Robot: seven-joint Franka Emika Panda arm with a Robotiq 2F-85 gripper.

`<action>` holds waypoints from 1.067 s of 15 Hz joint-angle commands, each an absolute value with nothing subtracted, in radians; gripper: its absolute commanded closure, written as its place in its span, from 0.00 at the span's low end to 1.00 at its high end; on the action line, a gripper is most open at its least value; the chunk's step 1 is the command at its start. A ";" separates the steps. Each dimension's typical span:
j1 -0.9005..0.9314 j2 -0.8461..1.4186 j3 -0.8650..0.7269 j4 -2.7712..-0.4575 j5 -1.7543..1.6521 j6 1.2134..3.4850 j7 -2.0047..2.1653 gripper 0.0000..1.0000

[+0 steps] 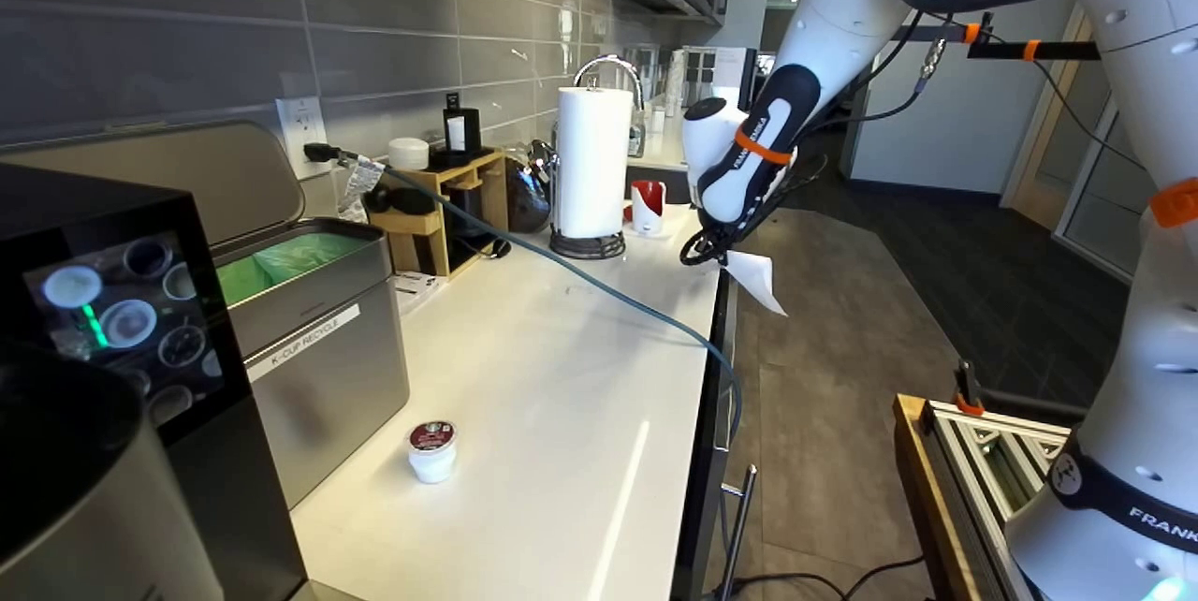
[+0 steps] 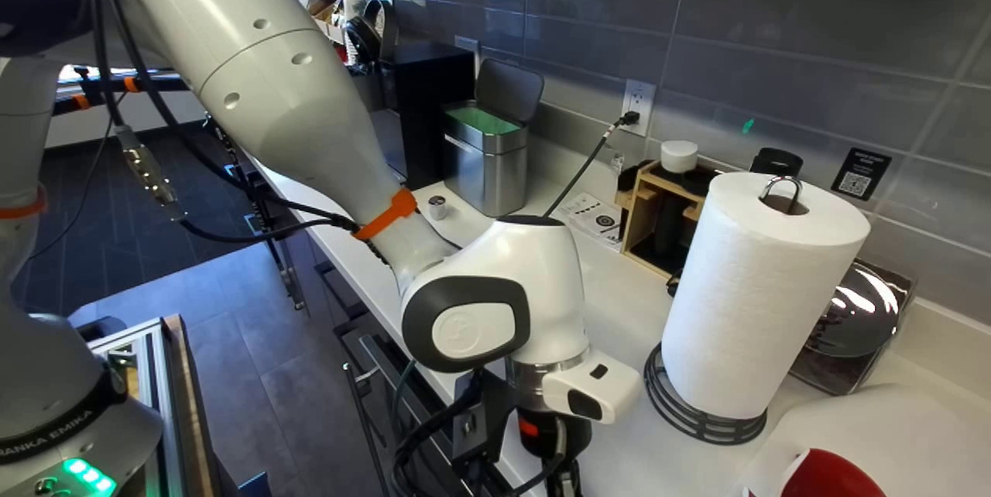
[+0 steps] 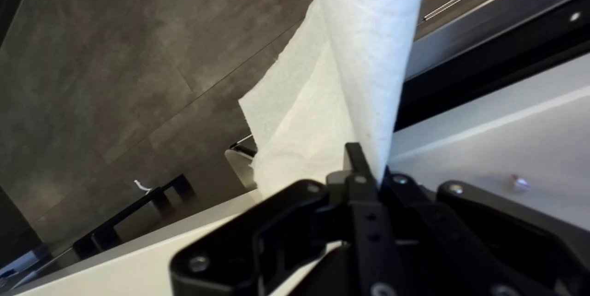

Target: Wipe the counter with the paper towel

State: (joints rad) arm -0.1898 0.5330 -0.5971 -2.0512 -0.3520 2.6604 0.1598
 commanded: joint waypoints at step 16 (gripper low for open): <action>-0.375 0.464 -0.215 -1.929 0.076 2.386 -0.093 1.00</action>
State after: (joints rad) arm -0.3549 0.4336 -0.2580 -1.9805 0.0023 2.4015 -0.0540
